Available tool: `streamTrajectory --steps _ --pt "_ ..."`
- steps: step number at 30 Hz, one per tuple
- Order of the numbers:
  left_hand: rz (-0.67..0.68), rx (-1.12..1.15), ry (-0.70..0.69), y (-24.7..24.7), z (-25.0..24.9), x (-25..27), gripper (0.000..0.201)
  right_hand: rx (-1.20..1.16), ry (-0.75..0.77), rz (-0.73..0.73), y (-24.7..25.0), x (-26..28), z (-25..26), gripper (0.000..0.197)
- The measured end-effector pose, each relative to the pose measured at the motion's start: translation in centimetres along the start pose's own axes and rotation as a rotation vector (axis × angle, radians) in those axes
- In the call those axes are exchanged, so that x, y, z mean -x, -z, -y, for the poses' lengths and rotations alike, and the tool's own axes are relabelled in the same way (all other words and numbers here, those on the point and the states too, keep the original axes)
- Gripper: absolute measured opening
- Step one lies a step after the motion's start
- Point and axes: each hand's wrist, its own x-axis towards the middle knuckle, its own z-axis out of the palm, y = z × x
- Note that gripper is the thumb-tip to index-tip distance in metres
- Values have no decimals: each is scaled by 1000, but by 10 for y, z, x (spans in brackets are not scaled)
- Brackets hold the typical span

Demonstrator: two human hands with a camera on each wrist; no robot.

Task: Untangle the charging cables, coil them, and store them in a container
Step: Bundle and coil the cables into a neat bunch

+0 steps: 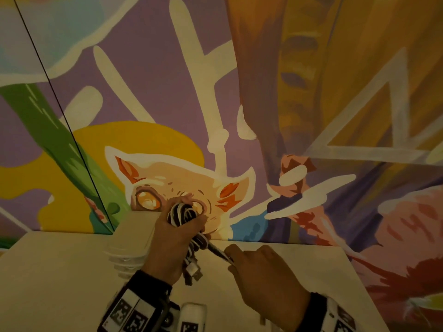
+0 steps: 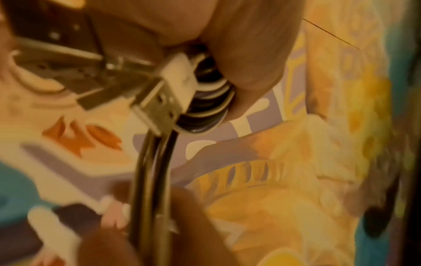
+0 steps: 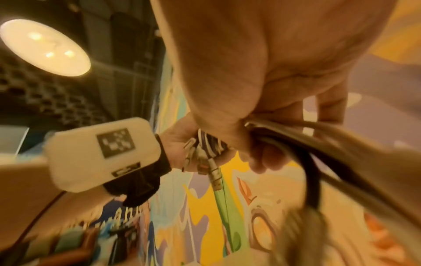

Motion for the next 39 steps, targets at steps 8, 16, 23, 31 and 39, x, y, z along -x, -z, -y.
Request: streamTrajectory --steps 8,16,23,31,39 --pt "355 -421 -132 10 3 0 39 232 440 -39 67 5 -4 54" --pt "611 -178 -64 -12 0 27 65 -288 325 -187 71 -15 -5 17" --pt "380 -125 -83 -8 -3 23 30 -475 5 -164 67 -12 -15 22" --pt "365 28 -142 -26 4 23 53 102 -102 -100 57 -18 6 22" --pt "391 280 -145 -31 3 26 55 57 -41 -208 66 -22 11 17"
